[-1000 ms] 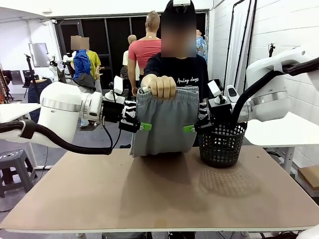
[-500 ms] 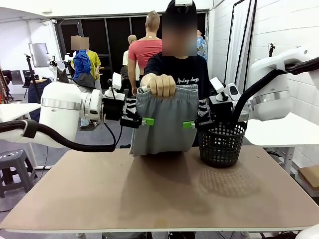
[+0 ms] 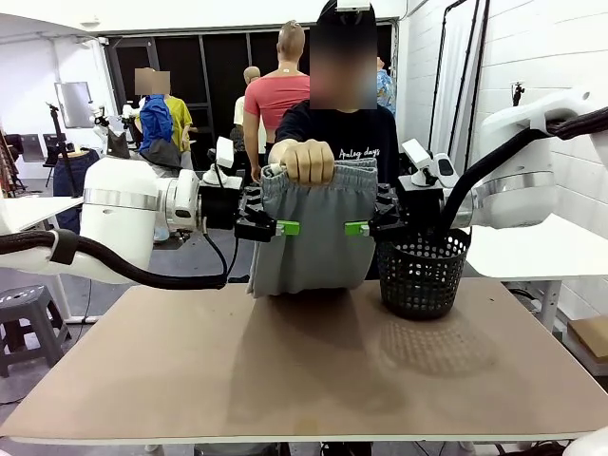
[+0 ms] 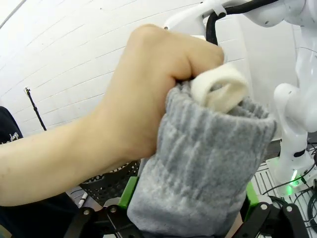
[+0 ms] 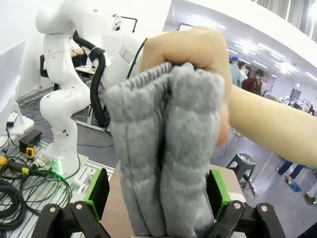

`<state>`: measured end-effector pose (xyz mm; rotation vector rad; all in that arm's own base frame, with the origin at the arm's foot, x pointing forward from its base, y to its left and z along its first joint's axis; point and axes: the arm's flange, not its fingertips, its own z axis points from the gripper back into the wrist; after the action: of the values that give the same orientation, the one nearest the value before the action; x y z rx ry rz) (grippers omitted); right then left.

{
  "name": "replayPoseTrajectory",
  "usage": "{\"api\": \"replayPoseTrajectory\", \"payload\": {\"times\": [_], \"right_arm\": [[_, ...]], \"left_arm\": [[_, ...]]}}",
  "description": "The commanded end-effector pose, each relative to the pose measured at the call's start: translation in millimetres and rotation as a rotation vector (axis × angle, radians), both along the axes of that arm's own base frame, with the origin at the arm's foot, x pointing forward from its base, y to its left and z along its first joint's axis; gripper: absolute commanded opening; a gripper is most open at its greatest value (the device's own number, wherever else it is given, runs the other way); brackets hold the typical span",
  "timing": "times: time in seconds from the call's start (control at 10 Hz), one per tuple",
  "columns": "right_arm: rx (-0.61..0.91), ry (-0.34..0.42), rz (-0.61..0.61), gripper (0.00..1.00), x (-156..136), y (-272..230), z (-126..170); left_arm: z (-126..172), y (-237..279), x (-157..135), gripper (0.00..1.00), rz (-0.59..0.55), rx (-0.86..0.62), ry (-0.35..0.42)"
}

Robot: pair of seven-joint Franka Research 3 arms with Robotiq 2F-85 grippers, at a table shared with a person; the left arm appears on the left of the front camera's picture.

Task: Fold the training pants.
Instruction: Grab both ends of the Training pants handed by a person.

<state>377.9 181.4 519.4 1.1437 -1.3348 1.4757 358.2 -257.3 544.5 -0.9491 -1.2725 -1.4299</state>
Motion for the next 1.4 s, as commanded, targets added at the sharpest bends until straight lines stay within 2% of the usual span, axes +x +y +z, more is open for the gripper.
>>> {"api": "replayPoseTrajectory", "payload": {"times": [0.0, 0.4, 0.5, 0.8, 1.3], "right_arm": [[0.042, 0.013, 0.009, 0.93, 0, 4, 4], [0.028, 0.049, 0.018, 0.13, 1, 2, 6], [0.026, 0.063, 0.022, 0.00, 1, 2, 7], [0.021, 0.107, 0.055, 0.00, 1, 3, 9], [0.018, 0.127, 0.068, 0.00, 6, 7, 10]], "left_arm": [[1, -7, 2, 0.80, -0.029, -0.041, -0.008], [3, -3, 5, 0.00, -0.030, -0.092, 0.019], [2, -1, 6, 0.00, -0.027, -0.106, 0.022], [1, 1, 8, 0.00, -0.035, -0.120, 0.047], [0, 4, 11, 0.00, -0.047, -0.123, 0.072]]}}
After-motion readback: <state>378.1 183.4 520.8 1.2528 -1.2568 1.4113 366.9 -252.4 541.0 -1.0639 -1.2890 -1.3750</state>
